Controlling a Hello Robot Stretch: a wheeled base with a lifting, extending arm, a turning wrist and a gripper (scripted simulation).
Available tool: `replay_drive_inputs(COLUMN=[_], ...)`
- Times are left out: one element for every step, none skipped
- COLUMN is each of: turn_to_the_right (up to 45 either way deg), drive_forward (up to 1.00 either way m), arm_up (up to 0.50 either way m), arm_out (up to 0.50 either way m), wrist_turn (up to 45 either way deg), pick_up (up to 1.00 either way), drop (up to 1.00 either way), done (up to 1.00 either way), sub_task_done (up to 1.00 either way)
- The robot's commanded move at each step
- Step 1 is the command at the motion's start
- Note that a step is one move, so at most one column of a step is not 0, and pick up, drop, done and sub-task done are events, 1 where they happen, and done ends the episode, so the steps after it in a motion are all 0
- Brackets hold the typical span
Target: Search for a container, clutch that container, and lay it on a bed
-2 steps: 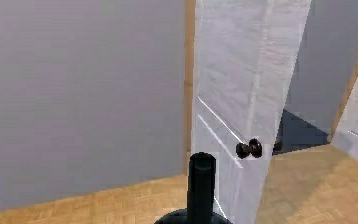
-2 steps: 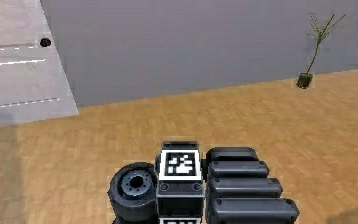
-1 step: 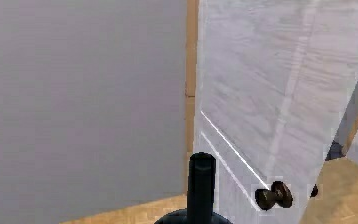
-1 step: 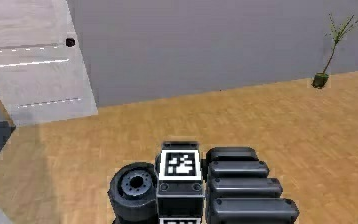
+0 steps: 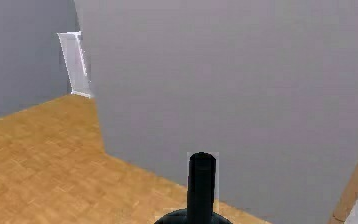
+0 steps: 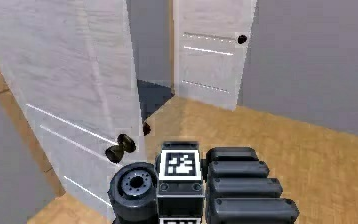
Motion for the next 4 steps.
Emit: replay_drive_inputs(turn_to_the_right=[-30.0, 0.0, 0.0, -36.0], drive_forward=[0.0, 1.0, 1.0, 0.0], arm_up=[0.0, 0.0, 0.0, 0.0], arm_out=[0.0, 0.0, 0.0, 0.0], wrist_turn=[0.0, 0.0, 0.0, 0.0], pick_up=[0.0, 0.0, 0.0, 0.0], drop=[0.0, 0.0, 0.0, 0.0], done=[0.0, 0.0, 0.0, 0.0], sub_task_done=[0.0, 0.0, 0.0, 0.0])
